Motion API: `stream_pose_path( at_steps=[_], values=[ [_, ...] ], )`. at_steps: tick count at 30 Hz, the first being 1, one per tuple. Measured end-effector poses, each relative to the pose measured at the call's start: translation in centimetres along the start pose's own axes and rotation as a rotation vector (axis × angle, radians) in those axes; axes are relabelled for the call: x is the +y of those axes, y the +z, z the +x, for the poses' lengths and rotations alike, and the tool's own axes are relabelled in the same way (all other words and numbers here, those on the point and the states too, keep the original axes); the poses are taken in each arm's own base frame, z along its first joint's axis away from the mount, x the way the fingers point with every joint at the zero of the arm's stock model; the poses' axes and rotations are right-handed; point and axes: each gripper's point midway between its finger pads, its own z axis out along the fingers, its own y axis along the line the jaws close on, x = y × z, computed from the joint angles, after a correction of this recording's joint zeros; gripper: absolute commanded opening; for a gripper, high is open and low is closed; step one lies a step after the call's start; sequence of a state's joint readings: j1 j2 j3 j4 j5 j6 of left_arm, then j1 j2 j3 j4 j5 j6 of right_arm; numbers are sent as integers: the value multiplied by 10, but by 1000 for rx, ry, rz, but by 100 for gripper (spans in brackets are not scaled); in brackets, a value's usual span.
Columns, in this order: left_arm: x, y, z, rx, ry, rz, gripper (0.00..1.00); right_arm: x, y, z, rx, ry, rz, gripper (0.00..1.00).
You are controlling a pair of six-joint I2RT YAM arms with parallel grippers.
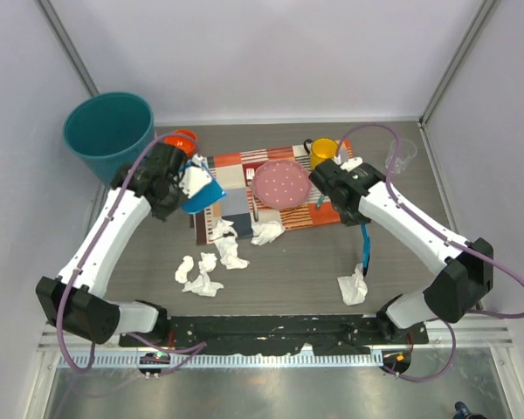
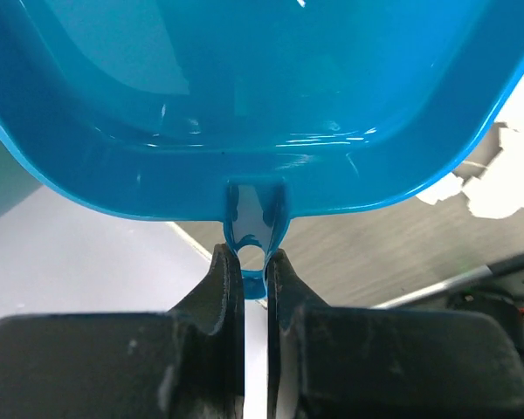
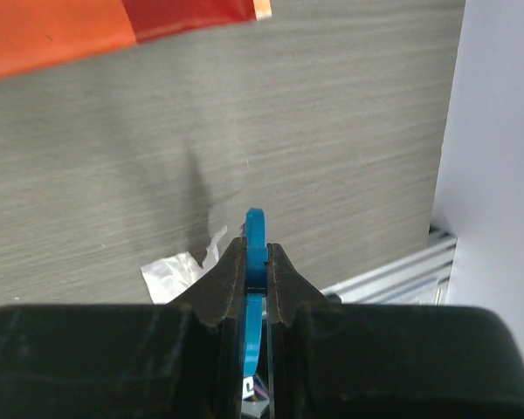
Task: Sweep away the paper scraps from the table
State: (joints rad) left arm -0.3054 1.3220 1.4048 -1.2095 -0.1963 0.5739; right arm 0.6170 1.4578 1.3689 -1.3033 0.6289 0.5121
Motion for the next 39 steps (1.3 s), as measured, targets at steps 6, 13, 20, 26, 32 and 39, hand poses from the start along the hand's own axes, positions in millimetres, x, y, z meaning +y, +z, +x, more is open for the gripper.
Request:
stream_pose_path(
  at_steps=[6, 13, 20, 26, 32, 39],
  values=[
    [-58, 20, 7, 60, 73, 139, 0, -1, 18, 40, 102, 22, 54, 1],
    [-93, 30, 10, 91, 127, 222, 0, 2, 33, 103, 251, -3, 42, 1],
    [-93, 31, 12, 100, 113, 215, 0, 66, -1, 53, -5, 325, -399, 1],
    [-87, 30, 14, 110, 111, 178, 0, 138, -11, 22, -88, 395, -627, 1],
    [-77, 27, 18, 118, 107, 125, 0, 189, -23, 11, -65, 281, -702, 1],
    [-77, 33, 29, 149, 93, 116, 0, 150, -96, -12, -173, 157, -793, 1]
  ],
)
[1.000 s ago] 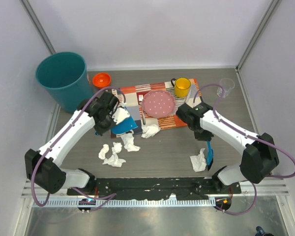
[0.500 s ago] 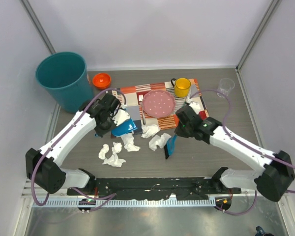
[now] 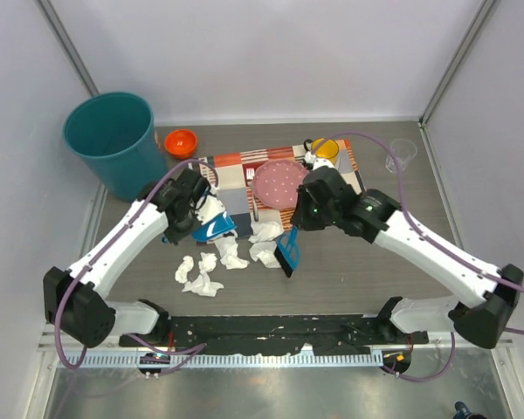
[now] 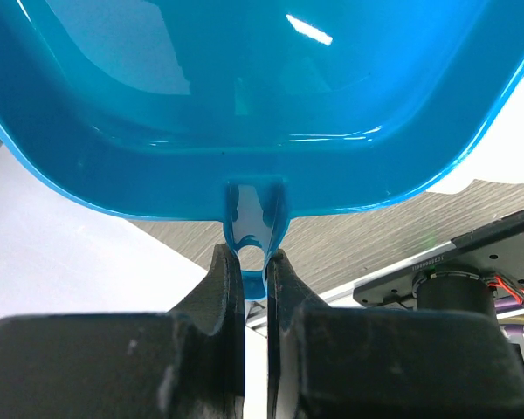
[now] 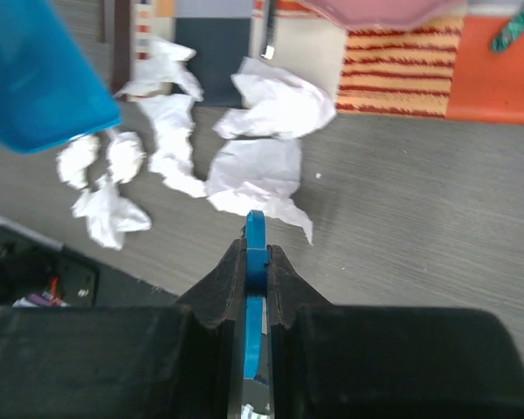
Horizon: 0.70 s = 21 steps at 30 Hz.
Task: Sweep away the paper scraps from the table
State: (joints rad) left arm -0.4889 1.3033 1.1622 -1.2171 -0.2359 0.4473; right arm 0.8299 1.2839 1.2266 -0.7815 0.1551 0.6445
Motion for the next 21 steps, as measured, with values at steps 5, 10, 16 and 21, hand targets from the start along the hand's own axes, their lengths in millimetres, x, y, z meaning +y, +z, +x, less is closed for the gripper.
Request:
stream_pose_path(
  at_steps=[5, 10, 16, 21],
  values=[
    [0, 3, -2, 1, -6, 1, 0, 15, -43, -29, -138, -150, -120, 1],
    [-2, 6, -3, 12, -26, 12, 0, 6, -9, -61, -351, -360, -47, 1],
    [-19, 22, 16, 78, -32, 53, 0, 4, 69, -43, -363, -645, -60, 1],
    [-26, 25, 21, 94, -48, 69, 0, 11, 86, -29, -412, -777, -146, 1]
  ],
)
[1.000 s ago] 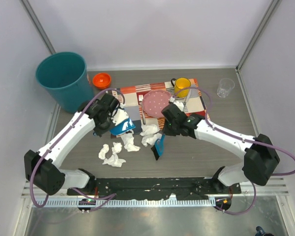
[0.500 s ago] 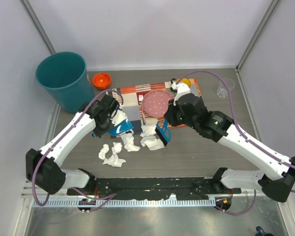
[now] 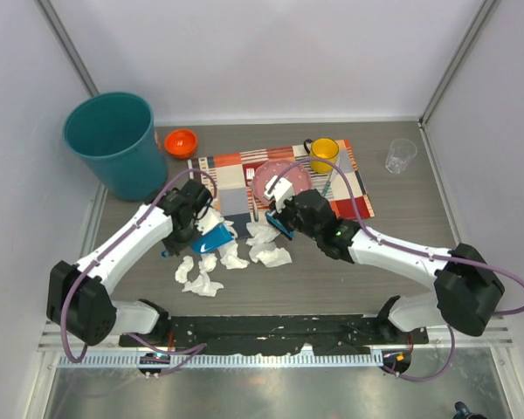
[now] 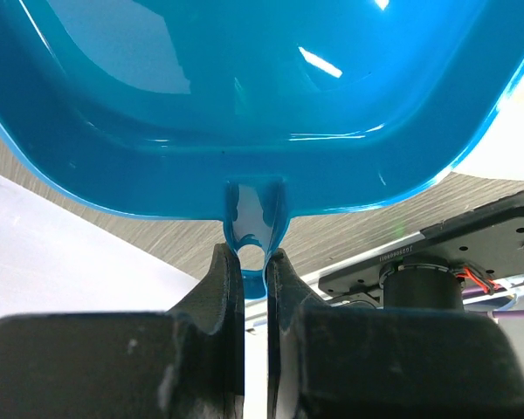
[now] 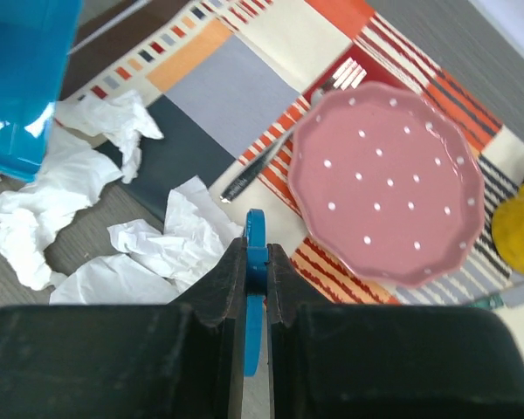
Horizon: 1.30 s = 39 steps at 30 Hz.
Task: Sweep away the paper scraps from the table
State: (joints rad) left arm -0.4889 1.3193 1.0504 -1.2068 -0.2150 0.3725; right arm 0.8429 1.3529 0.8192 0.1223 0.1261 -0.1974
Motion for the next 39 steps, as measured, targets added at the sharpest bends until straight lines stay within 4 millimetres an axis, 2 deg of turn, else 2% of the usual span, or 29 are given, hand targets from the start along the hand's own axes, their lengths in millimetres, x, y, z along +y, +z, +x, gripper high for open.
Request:
stream_pose_path(
  at_steps=[4, 9, 12, 16, 18, 19, 24, 26, 28, 31, 34, 39],
  values=[
    [-1, 0, -1, -3, -4, 6, 0, 14, -4, -9, -79, -55, -90, 1],
    [0, -3, -5, -18, -7, 9, 0, 36, -20, -17, -120, -88, -219, 1],
    [-2, -4, -9, -32, -8, 28, 0, 48, -42, -18, -111, -103, -270, 1],
    [-8, -6, -22, -62, -6, 73, 0, 61, -84, -28, -130, -120, -308, 1],
    [-12, -5, -29, -62, 7, 88, 0, 54, -97, -32, -135, -94, -263, 1],
    [-15, -3, -32, -57, 17, 94, 0, 44, -102, -34, -127, -61, -204, 1],
    [-23, 6, -36, -10, 84, 105, 0, -27, -124, -42, -34, 208, 204, 1],
    [-20, 6, -31, 9, 107, 91, 0, -42, -132, -42, -4, 313, 309, 1],
    [-18, 6, -23, 37, 134, 81, 0, -48, -136, -34, 39, 403, 378, 1],
    [-20, 1, -10, 74, 163, 95, 0, -45, -133, -1, 165, 490, 456, 1],
    [-27, -5, -6, 64, 192, 102, 0, -33, -128, 32, 296, 533, 491, 1],
    [-63, -3, -2, 77, 313, 156, 0, -9, -125, 53, 353, 606, 470, 1]
  ],
)
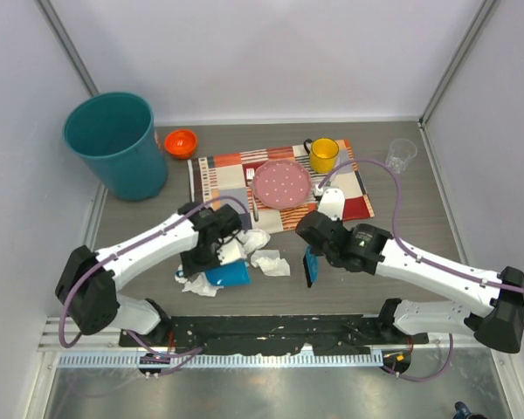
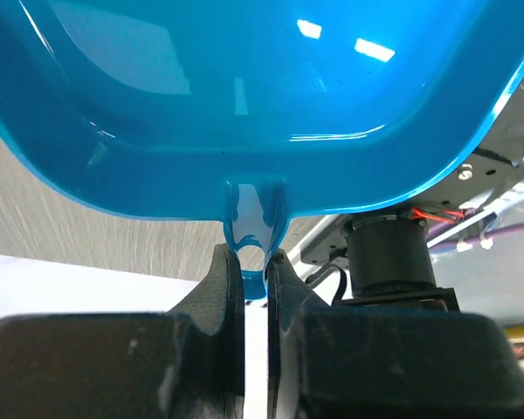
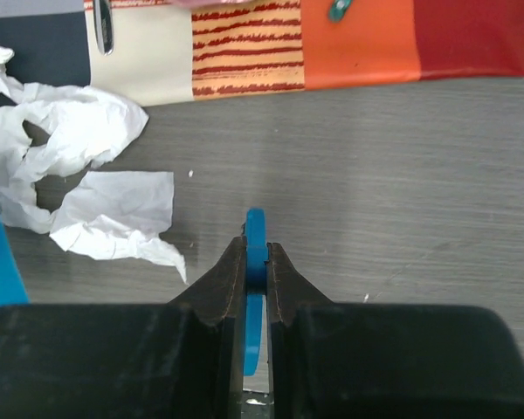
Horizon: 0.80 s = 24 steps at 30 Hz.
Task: Sweep away the paper scraps from the table
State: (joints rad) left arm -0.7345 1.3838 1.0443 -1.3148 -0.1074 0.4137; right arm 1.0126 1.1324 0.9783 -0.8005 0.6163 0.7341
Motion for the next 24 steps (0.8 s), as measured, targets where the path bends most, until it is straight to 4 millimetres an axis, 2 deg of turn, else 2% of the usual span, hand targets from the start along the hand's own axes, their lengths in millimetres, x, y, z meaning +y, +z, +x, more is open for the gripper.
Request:
stream_pose_path(
  at_steps=[4, 9, 13, 20, 24],
  values=[
    [-23, 18, 6, 107, 93, 42, 0, 9, 2, 11, 17, 27, -20, 1],
    [-26, 32, 14, 221, 107, 78, 0, 20, 11, 21, 17, 38, -37, 1],
    [-24, 38, 7, 269, 112, 100, 0, 28, 23, 30, 20, 39, -48, 1],
    [-20, 47, -6, 276, 112, 103, 0, 59, 31, 16, -47, 81, -163, 1],
    [-18, 48, -11, 257, 108, 96, 0, 80, 40, 15, -54, 66, -219, 1]
  ],
)
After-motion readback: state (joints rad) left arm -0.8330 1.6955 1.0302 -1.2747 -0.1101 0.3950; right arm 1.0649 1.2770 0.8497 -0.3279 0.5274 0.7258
